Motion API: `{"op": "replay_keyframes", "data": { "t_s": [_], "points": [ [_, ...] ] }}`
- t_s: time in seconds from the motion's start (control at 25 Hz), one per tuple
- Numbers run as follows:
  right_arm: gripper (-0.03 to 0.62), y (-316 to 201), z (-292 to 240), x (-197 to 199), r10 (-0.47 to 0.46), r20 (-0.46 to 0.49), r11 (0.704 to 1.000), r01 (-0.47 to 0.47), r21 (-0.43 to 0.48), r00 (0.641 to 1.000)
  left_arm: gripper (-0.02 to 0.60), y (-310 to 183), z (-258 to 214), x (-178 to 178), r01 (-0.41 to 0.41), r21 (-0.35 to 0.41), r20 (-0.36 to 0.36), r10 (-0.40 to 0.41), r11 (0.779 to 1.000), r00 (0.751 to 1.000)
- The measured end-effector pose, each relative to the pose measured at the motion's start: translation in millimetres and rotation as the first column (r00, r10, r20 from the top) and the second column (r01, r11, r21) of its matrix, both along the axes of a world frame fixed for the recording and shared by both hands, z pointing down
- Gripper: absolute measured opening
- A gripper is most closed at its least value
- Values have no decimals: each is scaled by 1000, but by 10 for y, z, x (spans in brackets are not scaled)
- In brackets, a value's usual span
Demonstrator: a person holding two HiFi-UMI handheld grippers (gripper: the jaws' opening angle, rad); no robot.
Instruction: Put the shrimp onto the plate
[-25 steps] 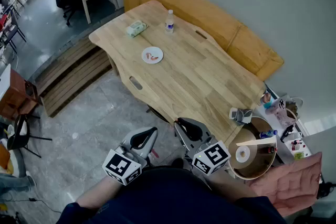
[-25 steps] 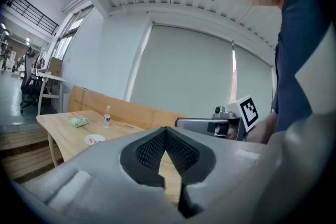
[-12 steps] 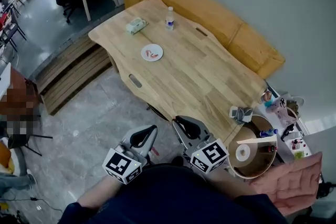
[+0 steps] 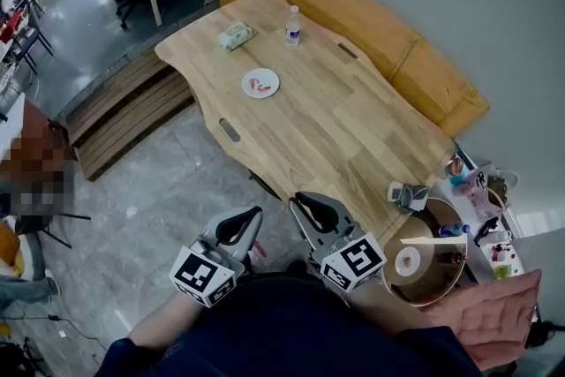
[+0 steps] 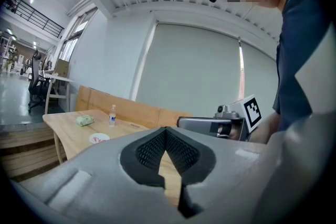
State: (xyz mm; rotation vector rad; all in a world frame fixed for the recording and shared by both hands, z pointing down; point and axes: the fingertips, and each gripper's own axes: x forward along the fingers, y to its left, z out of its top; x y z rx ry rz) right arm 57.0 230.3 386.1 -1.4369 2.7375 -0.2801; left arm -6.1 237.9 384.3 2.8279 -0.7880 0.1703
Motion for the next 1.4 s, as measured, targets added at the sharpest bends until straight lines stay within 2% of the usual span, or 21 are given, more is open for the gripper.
{"op": "replay_keyframes", "data": {
  "t_s": [0.28,0.44,0.92,1.12,1.4],
  "points": [
    [57,-60,84,158,-36,13,999,36,-1,999,3,-9,68,71,60,3,19,-60,998,998],
    [57,-189,112,167,-38,11,999,38,-2,999,3,-144,91,78,57,9,19,-58,998,998],
    [57,-1193,155,42,87,-30,996,-87,-22,996,3,-1288,63,-61,-70,31,9,69,997,998],
    [57,-1647,136,-74,144,-35,989,-145,-39,989,5,-1748,11,-107,-143,55,9,143,988,990],
    [57,-2144,120,-253,222,-45,973,-225,-60,974,4,-2200,-15,-308,-222,48,-1,222,974,975]
  ]
}}
